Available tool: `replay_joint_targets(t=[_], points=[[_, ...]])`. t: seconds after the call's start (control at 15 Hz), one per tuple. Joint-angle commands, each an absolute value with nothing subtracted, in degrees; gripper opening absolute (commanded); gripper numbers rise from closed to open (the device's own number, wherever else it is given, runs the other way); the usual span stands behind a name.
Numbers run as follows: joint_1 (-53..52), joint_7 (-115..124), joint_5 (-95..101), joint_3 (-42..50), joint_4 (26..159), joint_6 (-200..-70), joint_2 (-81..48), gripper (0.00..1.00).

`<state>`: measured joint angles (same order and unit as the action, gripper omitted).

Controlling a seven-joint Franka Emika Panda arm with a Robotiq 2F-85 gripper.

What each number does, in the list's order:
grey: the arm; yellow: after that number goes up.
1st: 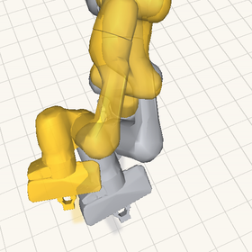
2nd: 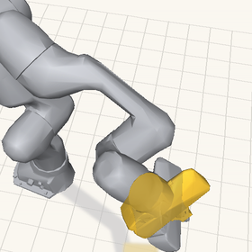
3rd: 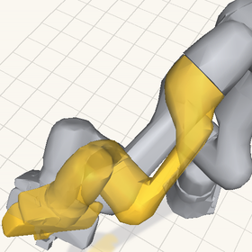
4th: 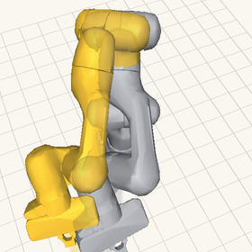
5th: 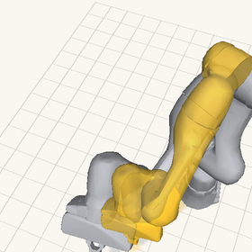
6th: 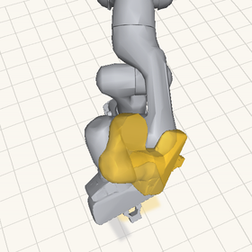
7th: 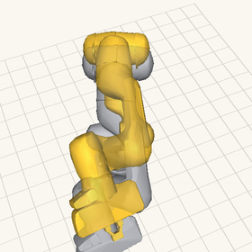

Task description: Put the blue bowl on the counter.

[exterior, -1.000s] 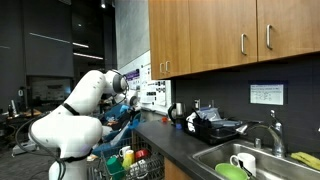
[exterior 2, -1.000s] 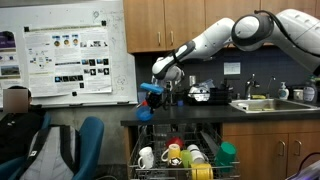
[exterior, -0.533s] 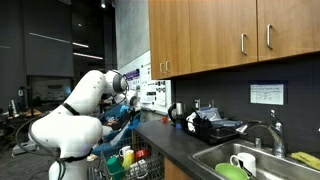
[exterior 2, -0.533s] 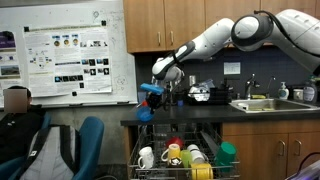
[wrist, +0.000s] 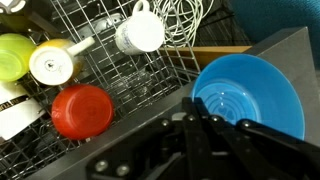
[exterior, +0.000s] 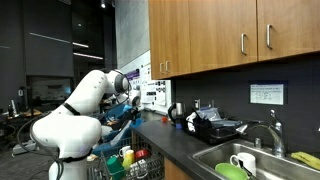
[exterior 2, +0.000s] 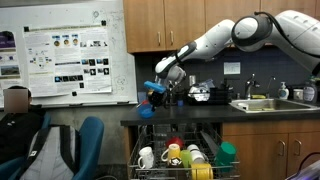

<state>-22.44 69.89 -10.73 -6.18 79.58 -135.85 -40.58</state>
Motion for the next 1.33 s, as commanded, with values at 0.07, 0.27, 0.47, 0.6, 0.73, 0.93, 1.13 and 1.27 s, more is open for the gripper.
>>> replay_joint_targets(t=[0.07,0.27,0.47,0.6,0.73,0.93,1.13,1.27], points=[[-18.6,67.25,-15.91,-8.82,81.25,-138.28,-39.98,0.01],[-16.91,67.01,-19.14,-9.51,81.59,-137.96,-40.23,0.01],[-15.8,66.69,-21.71,-10.06,81.73,-137.84,-40.61,0.01],[-15.41,66.21,-22.78,-10.45,81.58,-137.9,-41.02,0.01],[-16.52,67.44,-21.31,-9.15,80.91,-137.13,-41.35,0.04],[-16.44,67.12,-21.69,-9.38,80.91,-137.14,-41.61,0.04],[-16.45,67.11,-21.7,-9.42,80.91,-137.17,-41.68,0.04],[-16.45,67.11,-21.7,-9.42,80.91,-137.18,-41.69,0.04]])
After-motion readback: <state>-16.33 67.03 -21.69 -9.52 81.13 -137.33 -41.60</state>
